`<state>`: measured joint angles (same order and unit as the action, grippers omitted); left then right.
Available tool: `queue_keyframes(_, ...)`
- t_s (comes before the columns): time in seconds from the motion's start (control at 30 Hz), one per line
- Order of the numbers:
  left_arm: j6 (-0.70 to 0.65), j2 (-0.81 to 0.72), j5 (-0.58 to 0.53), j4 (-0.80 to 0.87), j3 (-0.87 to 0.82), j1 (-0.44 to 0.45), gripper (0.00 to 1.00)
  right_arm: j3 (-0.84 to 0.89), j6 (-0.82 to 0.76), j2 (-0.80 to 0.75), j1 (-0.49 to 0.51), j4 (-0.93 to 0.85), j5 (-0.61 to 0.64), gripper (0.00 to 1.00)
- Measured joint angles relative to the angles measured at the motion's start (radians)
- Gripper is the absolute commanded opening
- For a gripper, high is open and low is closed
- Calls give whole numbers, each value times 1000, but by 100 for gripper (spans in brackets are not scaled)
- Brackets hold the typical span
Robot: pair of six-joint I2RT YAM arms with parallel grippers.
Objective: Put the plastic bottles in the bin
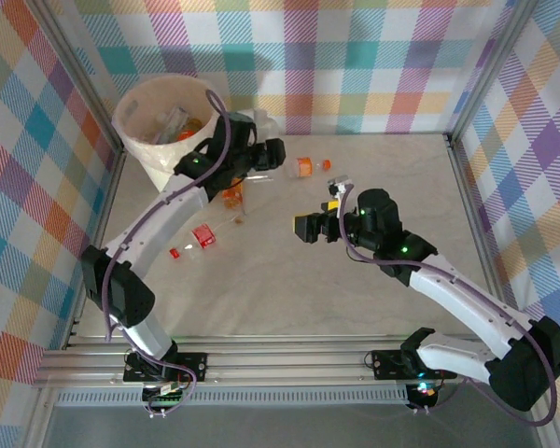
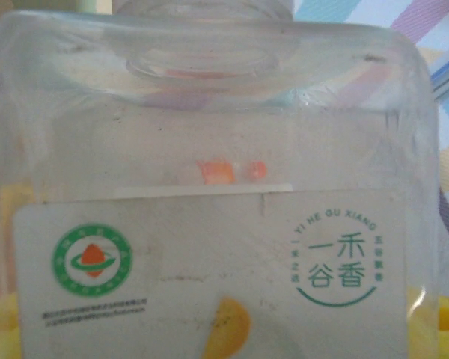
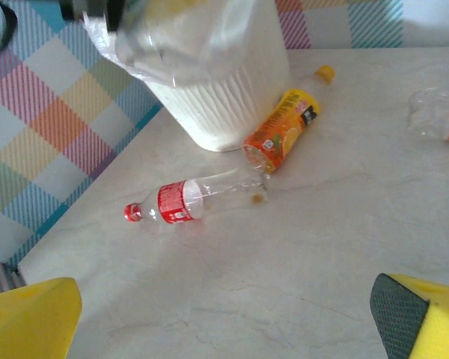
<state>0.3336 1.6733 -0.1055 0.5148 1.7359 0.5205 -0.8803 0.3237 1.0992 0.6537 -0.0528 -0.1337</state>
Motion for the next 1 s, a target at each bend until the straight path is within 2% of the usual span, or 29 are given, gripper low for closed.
queue_keyframes(0.23, -64, 12, -56, 0, 165, -147, 74, -13, 0, 24, 0, 8, -17, 100)
queue_keyframes(0.43, -68, 110, -65, -6, 358, -255, 74, -14, 1, 24, 0, 8, -7, 100)
queue_keyframes(0.7, 28, 297, -167, -12, 509, -335, 75, -29, 12, 23, 0, 5, 14, 100)
queue_keyframes(0.77, 80, 328, -200, -10, 515, -364, 80, -29, 15, 19, 0, -2, 21, 100)
queue_keyframes(0.83, 130, 348, -226, -5, 517, -393, 97, -29, 16, 11, 0, -16, 24, 100)
queue_keyframes(0.87, 161, 361, -230, 6, 529, -407, 100, -29, 16, 6, 0, -23, 28, 100)
queue_keyframes(1.0, 240, 433, -225, 64, 660, -439, 100, -29, 16, -15, 0, -31, 39, 100)
